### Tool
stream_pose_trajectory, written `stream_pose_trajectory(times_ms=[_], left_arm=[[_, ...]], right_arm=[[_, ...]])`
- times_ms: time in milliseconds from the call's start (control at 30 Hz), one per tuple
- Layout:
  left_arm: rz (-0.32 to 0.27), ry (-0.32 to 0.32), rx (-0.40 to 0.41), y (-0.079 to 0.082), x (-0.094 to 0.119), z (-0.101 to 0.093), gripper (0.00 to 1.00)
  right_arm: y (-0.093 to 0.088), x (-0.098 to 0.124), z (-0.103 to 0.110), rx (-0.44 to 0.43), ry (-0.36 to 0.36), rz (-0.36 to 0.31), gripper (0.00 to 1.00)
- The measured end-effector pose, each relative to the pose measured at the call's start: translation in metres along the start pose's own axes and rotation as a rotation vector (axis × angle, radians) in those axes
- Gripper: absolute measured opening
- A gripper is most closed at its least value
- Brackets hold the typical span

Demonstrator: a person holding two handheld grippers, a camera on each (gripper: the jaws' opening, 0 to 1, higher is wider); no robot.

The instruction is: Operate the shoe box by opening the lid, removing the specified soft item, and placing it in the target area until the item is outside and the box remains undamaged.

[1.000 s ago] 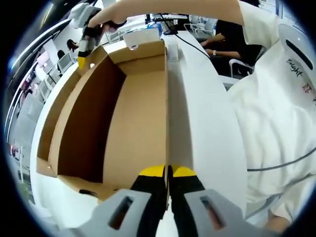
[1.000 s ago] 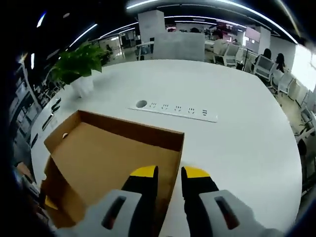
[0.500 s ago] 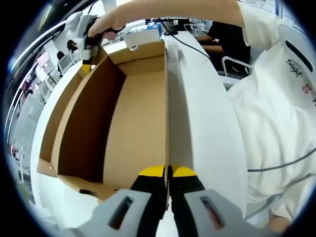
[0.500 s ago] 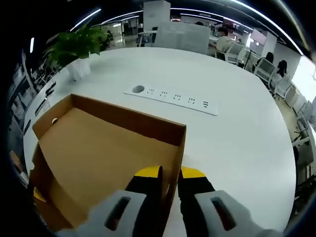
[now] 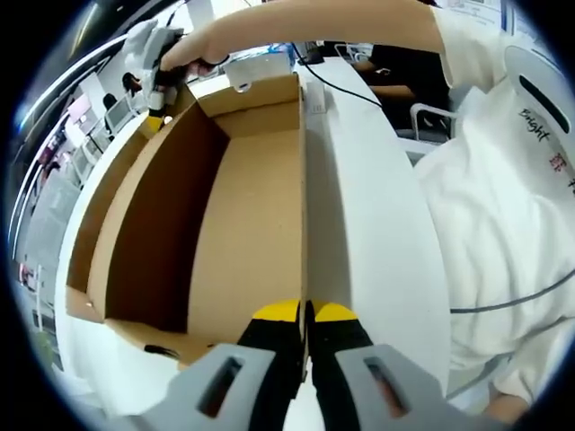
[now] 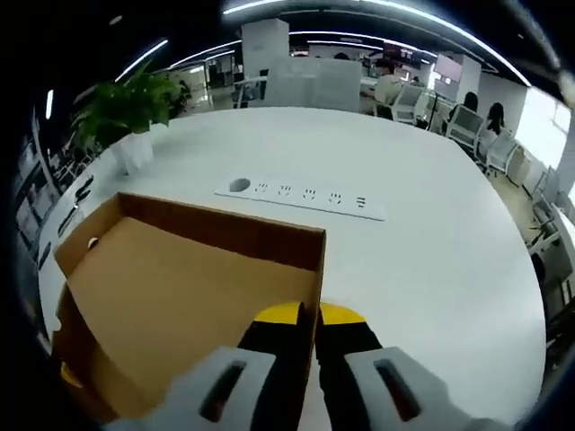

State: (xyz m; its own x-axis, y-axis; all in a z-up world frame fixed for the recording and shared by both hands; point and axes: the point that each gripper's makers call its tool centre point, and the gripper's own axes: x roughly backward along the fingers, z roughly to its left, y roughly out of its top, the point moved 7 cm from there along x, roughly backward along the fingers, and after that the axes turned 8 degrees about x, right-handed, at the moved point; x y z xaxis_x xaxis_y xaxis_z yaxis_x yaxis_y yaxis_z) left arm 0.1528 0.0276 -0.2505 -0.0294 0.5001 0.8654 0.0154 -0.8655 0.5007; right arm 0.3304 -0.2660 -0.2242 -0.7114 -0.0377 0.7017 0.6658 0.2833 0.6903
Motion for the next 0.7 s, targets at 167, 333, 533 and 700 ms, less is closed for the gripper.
stream_pose_trajectory(times_ms=[167, 333, 533, 700], left_arm=[[-0.024, 0.000, 0.009, -0.003, 0.002, 0.001, 0.01], [-0.032, -0.009, 0.026, -0.003, 0.002, 0.001, 0.01], [-0.032, 0.001, 0.008, -0.003, 0.001, -0.002, 0.01], [-0.031, 0.027, 0.003, -0.002, 0.001, -0.002, 0.02]], right_arm=[[0.010, 0.016, 0.002, -0.002, -0.044, -0.109, 0.03], [0.013, 0.037, 0.002, 0.016, -0.085, -0.213, 0.03], [0.011, 0.044, -0.001, 0.012, -0.107, -0.303, 0.02], [0.018, 0.060, 0.000, 0.033, -0.131, -0.396, 0.02]])
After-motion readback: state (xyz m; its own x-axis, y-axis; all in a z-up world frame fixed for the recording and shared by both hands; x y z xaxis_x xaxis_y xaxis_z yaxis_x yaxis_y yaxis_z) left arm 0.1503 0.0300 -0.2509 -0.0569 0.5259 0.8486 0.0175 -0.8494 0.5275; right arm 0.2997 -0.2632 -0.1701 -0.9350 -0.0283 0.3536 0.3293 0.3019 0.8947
